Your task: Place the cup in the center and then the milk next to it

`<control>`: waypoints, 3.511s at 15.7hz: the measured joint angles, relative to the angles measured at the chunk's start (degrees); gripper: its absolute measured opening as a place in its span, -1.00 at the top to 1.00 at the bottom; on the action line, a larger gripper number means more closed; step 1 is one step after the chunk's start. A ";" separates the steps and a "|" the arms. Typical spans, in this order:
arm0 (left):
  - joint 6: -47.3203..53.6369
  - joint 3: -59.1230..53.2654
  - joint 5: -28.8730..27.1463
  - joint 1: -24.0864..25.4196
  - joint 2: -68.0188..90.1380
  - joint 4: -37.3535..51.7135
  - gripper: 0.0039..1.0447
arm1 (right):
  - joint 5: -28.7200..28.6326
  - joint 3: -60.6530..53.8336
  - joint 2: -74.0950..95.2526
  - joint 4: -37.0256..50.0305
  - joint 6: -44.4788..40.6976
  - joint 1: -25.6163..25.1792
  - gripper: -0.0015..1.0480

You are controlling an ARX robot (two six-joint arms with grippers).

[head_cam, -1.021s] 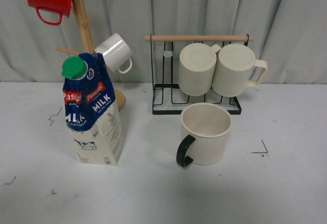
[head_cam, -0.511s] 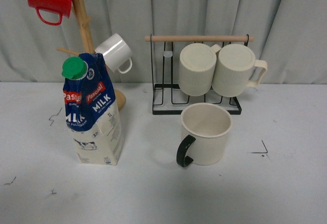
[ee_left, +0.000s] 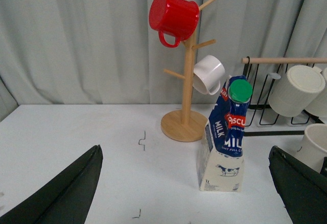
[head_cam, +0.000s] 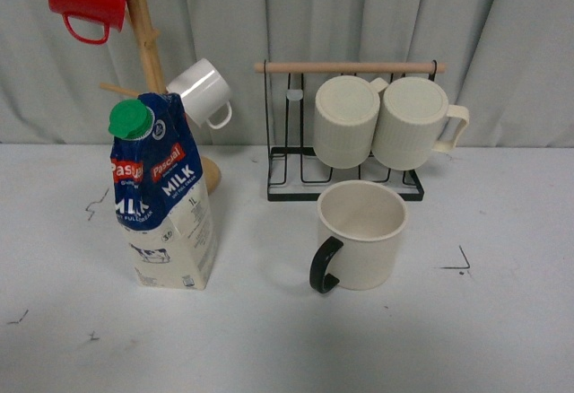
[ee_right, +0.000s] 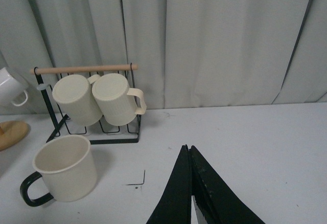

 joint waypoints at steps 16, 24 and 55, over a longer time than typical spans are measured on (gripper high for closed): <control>0.00 0.00 -0.02 0.00 0.00 0.00 -0.88 | -0.04 0.00 -18.21 -18.49 0.00 0.00 0.96; 0.00 0.00 0.00 0.00 0.00 0.02 -0.88 | -0.02 0.00 -18.21 -18.64 -0.02 0.00 0.46; -4.57 34.60 -15.08 -17.16 99.01 41.90 0.66 | -0.04 0.00 -18.21 -18.64 -0.02 0.00 -0.87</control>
